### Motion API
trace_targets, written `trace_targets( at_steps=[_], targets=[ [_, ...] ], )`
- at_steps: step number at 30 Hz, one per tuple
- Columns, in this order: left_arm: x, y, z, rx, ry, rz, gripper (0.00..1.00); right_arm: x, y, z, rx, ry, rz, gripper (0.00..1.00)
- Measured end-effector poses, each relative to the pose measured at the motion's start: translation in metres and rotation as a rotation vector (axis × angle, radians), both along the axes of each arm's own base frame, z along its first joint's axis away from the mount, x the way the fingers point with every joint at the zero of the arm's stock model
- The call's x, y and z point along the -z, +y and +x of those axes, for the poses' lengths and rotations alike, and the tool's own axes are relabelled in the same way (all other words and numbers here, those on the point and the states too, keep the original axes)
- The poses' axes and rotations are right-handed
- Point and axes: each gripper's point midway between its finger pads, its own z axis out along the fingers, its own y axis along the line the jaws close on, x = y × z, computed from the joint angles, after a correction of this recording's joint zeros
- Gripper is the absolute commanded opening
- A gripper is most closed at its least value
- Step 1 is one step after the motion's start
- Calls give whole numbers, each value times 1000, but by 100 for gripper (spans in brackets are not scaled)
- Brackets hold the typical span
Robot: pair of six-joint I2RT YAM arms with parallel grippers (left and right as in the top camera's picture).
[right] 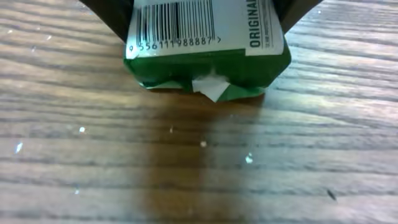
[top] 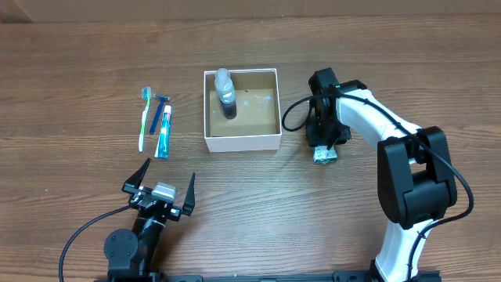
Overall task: Pack container
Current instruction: 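Release the bottle and move the right gripper to the soap box, then lift the green soap box and place it into the white box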
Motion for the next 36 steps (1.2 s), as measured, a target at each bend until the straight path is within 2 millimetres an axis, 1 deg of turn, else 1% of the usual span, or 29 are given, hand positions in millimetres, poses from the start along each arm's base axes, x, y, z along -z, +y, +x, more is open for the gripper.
trace_targets(
  at_steps=[5, 7, 11, 14, 15, 17, 18, 19, 20, 21, 22, 23, 24, 25, 26, 27, 28, 29, 31, 34, 36],
  targets=[
    [0, 0, 0, 0, 0, 0, 100, 0, 1, 0, 7, 0, 3, 41],
    [0, 0, 0, 0, 0, 0, 100, 0, 1, 0, 21, 1, 5, 40],
    [0, 0, 0, 0, 0, 0, 100, -3, 0, -3, 60, 21, -1, 40],
    [0, 0, 0, 0, 0, 0, 100, -9, -4, -16, 71, 96, -26, 40],
    [0, 0, 0, 0, 0, 0, 100, -16, -5, -19, 74, 117, -33, 40],
    [0, 0, 0, 0, 0, 0, 100, -34, -2, -9, 78, 97, -25, 40],
    [0, 0, 0, 0, 0, 0, 100, -47, 1, -1, 80, 78, -14, 40],
    [0, 0, 0, 0, 0, 0, 100, -64, 5, 10, 81, 36, 6, 40],
    [0, 0, 0, 0, 0, 0, 100, -89, 11, 21, 80, -22, 37, 40],
    [0, 0, 0, 0, 0, 0, 100, -118, 17, 31, 75, -92, 76, 40],
    [0, 0, 0, 0, 0, 0, 100, -156, 25, 41, 67, -189, 127, 40],
    [0, 0, 0, 0, 0, 0, 100, -175, 30, 45, 60, -238, 155, 40],
    [0, 0, 0, 0, 0, 0, 100, -205, 39, 50, 41, -321, 200, 40],
    [0, 0, 0, 0, 0, 0, 100, -228, 50, 54, 21, -393, 239, 40],
    [0, 0, 0, 0, 0, 0, 100, -243, 58, 56, 1, -440, 264, 40],
    [0, 0, 0, 0, 0, 0, 100, -276, 94, 57, -75, -551, 345, 40],
    [0, 0, 0, 0, 0, 0, 100, -278, 103, 53, -97, -551, 360, 40],
    [0, 0, 0, 0, 0, 0, 100, -278, 115, 54, -115, -569, 374, 40],
    [0, 0, 0, 0, 0, 0, 100, -281, 135, 66, -132, -640, 387, 40],
    [0, 0, 0, 0, 0, 0, 100, -270, 159, 68, -141, -669, 369, 40],
    [0, 0, 0, 0, 0, 0, 100, -262, 170, 70, -142, -680, 351, 40]
  ],
)
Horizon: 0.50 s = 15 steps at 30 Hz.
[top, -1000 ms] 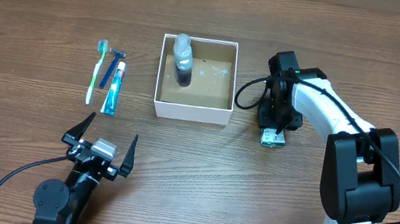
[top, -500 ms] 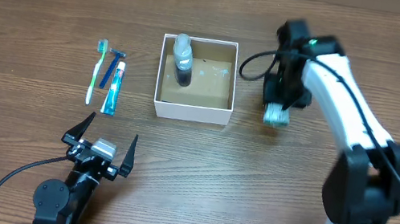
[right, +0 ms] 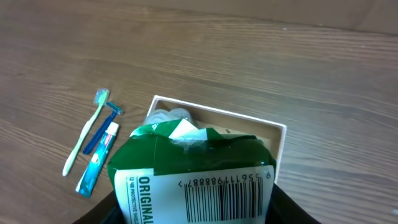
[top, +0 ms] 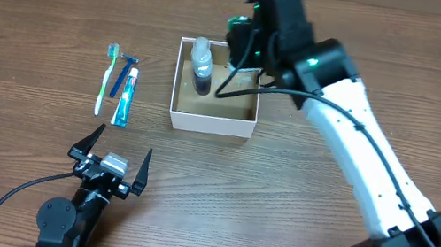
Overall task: Pack container
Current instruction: 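Lift the green soap box and place it into the white box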
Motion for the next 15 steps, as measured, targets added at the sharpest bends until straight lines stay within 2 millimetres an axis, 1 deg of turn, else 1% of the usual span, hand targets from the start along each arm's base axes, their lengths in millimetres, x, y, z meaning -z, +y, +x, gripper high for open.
trace_targets(
  at_steps=[1, 2, 5, 6, 8, 10, 13, 15],
  targets=[
    [0, 0, 0, 0, 0, 0, 100, 9, 5, 2, 9, 3, -17, 40],
    [0, 0, 0, 0, 0, 0, 100, 15, 6, 4, 20, 8, -26, 40],
    [0, 0, 0, 0, 0, 0, 100, 47, 3, 13, 77, 52, -73, 39],
    [0, 0, 0, 0, 0, 0, 100, 62, 3, 18, 98, 70, -89, 40],
    [0, 0, 0, 0, 0, 0, 100, 84, 4, 24, 120, 95, -106, 40],
    [0, 0, 0, 0, 0, 0, 100, 101, 5, 28, 140, 118, -118, 39],
    [0, 0, 0, 0, 0, 0, 100, 123, 5, 30, 169, 155, -127, 39],
    [0, 0, 0, 0, 0, 0, 100, 132, 5, 30, 183, 174, -127, 39]
  ],
)
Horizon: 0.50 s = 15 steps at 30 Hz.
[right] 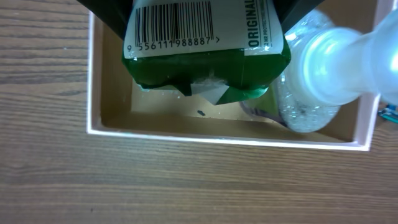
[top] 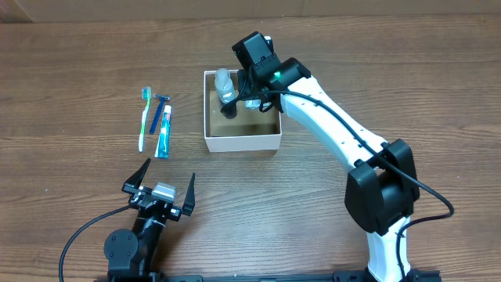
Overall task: Pack container
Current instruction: 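Lift the green soap box and place it into the white box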
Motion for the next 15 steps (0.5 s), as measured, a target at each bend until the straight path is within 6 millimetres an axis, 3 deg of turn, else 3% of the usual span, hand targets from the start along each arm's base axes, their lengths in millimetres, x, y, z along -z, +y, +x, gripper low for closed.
trace_targets(
  at_steps=[5, 15],
  targets=[
    [0, 0, 0, 0, 0, 0, 100, 14, 1, 2, 18, 19, -1, 40],
    [0, 0, 0, 0, 0, 0, 100, 70, 1, 2, 23, 100, -53, 41]
  ],
)
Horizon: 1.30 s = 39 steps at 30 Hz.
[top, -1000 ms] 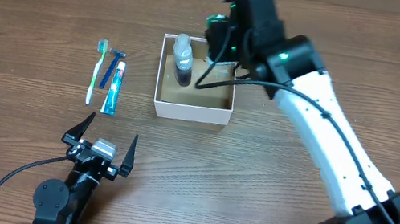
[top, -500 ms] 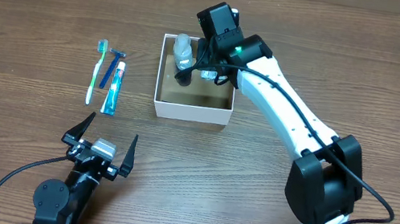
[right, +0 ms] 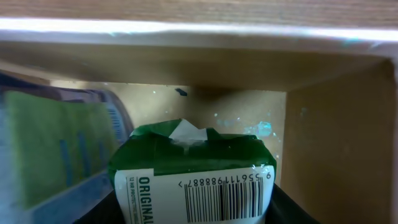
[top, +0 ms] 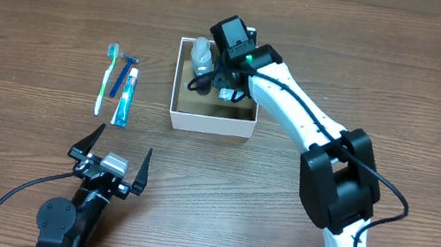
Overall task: Pack container
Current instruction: 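Lift the green soap box and place it into the white box, then open the right gripper and retract the right arm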
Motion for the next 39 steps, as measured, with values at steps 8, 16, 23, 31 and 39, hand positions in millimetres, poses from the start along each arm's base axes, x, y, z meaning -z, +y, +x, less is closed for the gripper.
trace_targets(
  at_steps=[8, 16, 23, 31, 39],
  targets=[
    [0, 0, 0, 0, 0, 0, 100, 3, 1, 2, 2, -4, 4, 55],
    [0, 0, 0, 0, 0, 0, 100, 3, 1, 2, 0, -3, 2, 61],
    [0, 0, 0, 0, 0, 0, 100, 3, -2, -5, -2, 26, -16, 67],
    [0, 0, 0, 0, 0, 0, 100, -16, 1, 1, -13, 6, -11, 68],
    [0, 0, 0, 0, 0, 0, 100, -96, -1, 0, -18, -36, 3, 75]
  ],
)
